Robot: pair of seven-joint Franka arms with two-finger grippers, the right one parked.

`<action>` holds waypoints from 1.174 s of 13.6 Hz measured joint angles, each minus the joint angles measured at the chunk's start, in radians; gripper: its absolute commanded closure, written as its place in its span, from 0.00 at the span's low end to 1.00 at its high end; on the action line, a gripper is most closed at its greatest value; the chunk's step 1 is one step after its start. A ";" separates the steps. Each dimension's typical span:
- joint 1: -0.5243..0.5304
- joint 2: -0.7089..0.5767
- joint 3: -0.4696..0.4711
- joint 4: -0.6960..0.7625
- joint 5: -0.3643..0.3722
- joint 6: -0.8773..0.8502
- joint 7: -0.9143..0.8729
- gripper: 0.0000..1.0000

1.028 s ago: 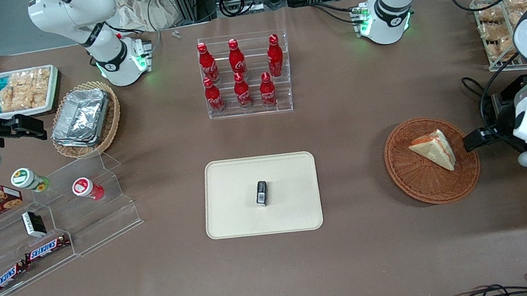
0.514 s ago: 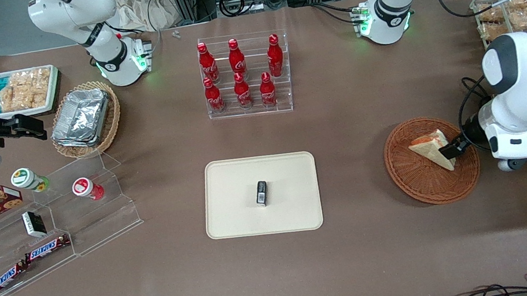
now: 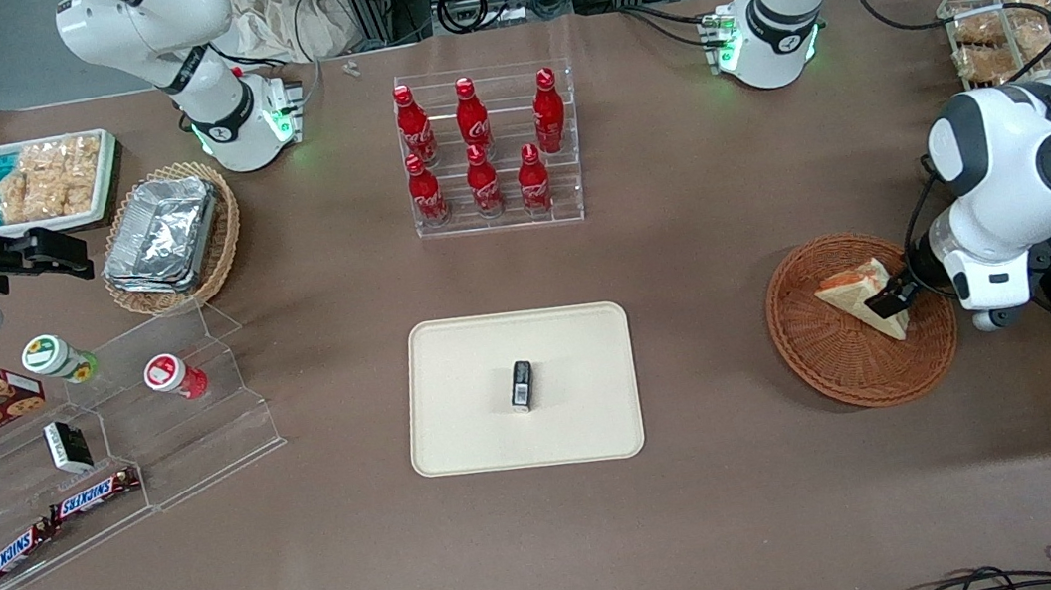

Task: Place sandwich from basket to tray
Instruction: 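Lower the left gripper and grasp the wrapped sandwich in the basket, then lift the sandwich and carry it with the left gripper to the cream tray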

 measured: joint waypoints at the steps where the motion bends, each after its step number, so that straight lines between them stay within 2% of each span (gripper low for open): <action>1: 0.006 0.000 0.000 -0.018 0.000 0.016 -0.001 0.01; 8: 0.034 0.015 0.001 -0.051 0.000 0.059 -0.001 0.01; 13: 0.034 0.078 0.000 -0.108 0.000 0.213 -0.003 0.01; 14: 0.034 0.086 0.000 -0.118 -0.001 0.231 -0.003 0.10; 15: 0.034 0.093 0.000 -0.121 -0.001 0.236 -0.003 0.15; 16: 0.034 0.095 -0.001 -0.121 -0.001 0.238 -0.003 0.46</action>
